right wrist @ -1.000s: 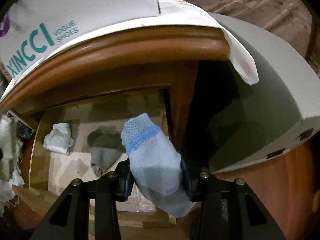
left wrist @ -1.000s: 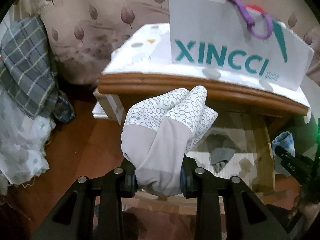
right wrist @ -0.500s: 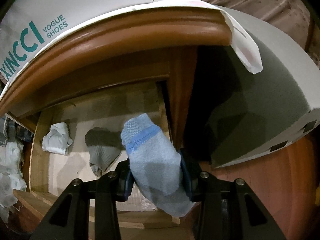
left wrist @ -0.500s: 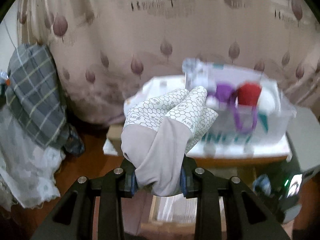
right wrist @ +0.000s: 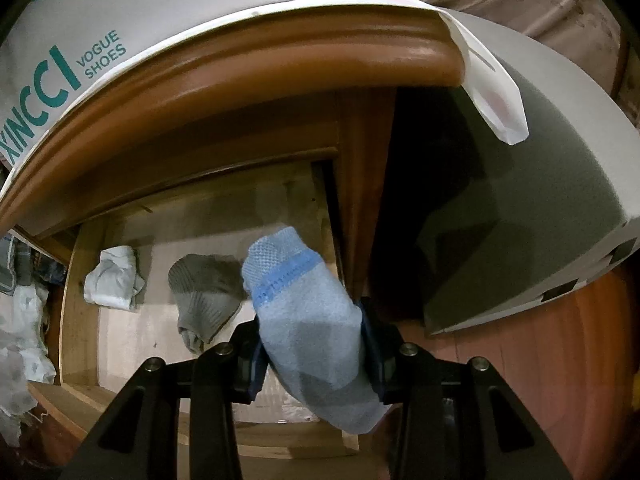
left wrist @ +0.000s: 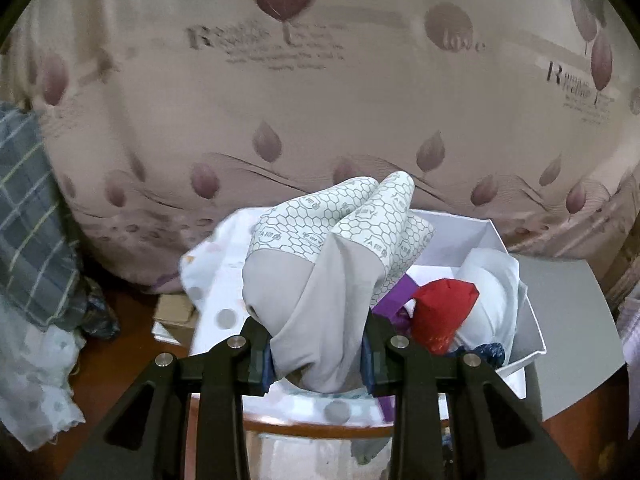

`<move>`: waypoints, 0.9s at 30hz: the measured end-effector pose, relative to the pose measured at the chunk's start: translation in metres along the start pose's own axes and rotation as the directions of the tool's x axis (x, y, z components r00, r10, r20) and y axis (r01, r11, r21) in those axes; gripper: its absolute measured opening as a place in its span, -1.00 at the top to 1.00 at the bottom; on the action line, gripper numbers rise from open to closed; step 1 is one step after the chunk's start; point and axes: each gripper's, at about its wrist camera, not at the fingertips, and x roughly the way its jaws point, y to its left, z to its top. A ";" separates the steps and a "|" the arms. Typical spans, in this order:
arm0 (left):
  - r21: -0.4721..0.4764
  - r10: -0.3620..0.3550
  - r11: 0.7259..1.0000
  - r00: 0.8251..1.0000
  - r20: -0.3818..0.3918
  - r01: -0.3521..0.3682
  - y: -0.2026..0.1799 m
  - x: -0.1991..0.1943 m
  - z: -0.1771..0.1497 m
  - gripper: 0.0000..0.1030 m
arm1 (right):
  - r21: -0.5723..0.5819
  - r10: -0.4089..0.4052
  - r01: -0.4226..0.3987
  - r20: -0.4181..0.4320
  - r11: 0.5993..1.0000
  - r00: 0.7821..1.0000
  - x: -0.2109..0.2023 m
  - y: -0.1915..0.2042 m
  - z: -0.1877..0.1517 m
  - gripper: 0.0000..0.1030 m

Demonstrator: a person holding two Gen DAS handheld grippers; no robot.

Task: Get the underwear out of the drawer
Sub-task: 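Lower the hexagon-print underwear into the shoe box and open the left gripper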

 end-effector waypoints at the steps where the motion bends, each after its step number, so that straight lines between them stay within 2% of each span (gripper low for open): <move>1: -0.004 -0.007 1.000 1.000 -0.011 0.007 -0.002 0.011 0.002 0.44 | 0.001 0.004 -0.004 -0.003 1.000 1.000 0.000 0.000 0.000 0.22; 8: -0.013 0.021 1.000 0.990 -0.138 -0.023 -0.007 0.079 -0.013 0.43 | 0.001 0.010 -0.010 -0.012 1.000 1.000 0.001 -0.002 0.000 0.22; 14: -0.046 0.025 0.998 0.990 -0.138 -0.032 0.004 0.088 -0.015 0.36 | 0.002 0.012 -0.012 -0.019 1.000 1.000 0.002 0.000 0.001 0.22; 18: -0.039 0.023 0.999 0.991 -0.130 -0.029 0.002 0.084 -0.015 0.19 | -0.001 0.014 -0.014 -0.021 1.000 1.000 0.002 0.000 0.000 0.22; 20: -0.034 0.034 0.999 0.992 -0.125 -0.038 0.003 0.081 -0.015 0.00 | -0.006 0.012 -0.012 -0.023 1.000 1.000 0.003 0.001 0.000 0.22; 22: -0.010 0.042 0.999 0.994 -0.101 -0.043 0.000 0.074 -0.016 -0.01 | -0.012 0.007 -0.008 -0.022 1.000 1.000 0.003 0.001 0.000 0.22; 25: 0.017 0.041 0.999 0.997 -0.061 -0.040 -0.002 0.061 -0.017 -0.20 | -0.011 0.006 -0.006 -0.019 1.000 1.000 0.002 0.001 0.000 0.22; 27: 0.026 0.049 0.999 0.998 -0.034 -0.048 -0.002 0.048 -0.019 -0.25 | -0.013 0.006 -0.006 -0.019 1.000 1.000 0.003 0.001 0.001 0.22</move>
